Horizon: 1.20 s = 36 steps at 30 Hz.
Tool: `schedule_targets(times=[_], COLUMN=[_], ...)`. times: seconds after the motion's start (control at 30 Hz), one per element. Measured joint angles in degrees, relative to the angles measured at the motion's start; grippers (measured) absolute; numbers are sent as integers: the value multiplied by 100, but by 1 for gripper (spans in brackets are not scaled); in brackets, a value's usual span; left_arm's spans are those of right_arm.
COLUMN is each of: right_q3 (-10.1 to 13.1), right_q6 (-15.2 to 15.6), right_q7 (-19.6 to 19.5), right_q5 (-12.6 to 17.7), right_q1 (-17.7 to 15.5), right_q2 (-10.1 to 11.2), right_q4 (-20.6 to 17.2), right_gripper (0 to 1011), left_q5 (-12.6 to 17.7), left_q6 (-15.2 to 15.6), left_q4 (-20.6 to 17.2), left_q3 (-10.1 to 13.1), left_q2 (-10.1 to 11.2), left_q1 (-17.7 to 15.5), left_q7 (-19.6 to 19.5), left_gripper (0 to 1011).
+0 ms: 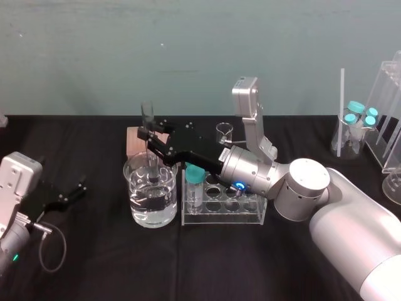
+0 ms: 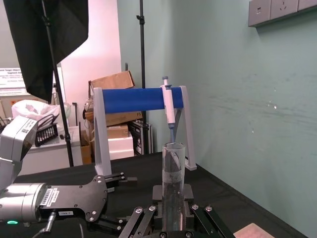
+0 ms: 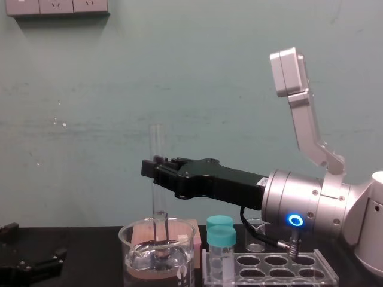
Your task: Hold the test tube with one hand and immerse one end into the beaker, then return it to the test tube rack.
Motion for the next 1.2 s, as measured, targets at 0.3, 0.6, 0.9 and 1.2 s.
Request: schedule_targets(times=[0.3,0.6,0.9,1.2], right_q3=[2,1,-4,-10], right_q6=[-7,8,50,59], right_q7=[14,-4,-49,-64], right_q5=[-25,-41,-50,-50], right_q1=[-21,-65,-108,-114], right_q2=[8,38,67,70], right_q4=[-54,-142,-231,-246], right_gripper=[234,234,234,235], left_q5=[0,0,0,0], left_q6=[0,0,0,0], left_q4=[0,0,0,0], left_q3=[0,0,0,0], left_q2=[0,0,0,0], left_q1=[0,0,0,0], left_q7=[0,0,0,0], left_gripper=[1000,1000,1000,1000])
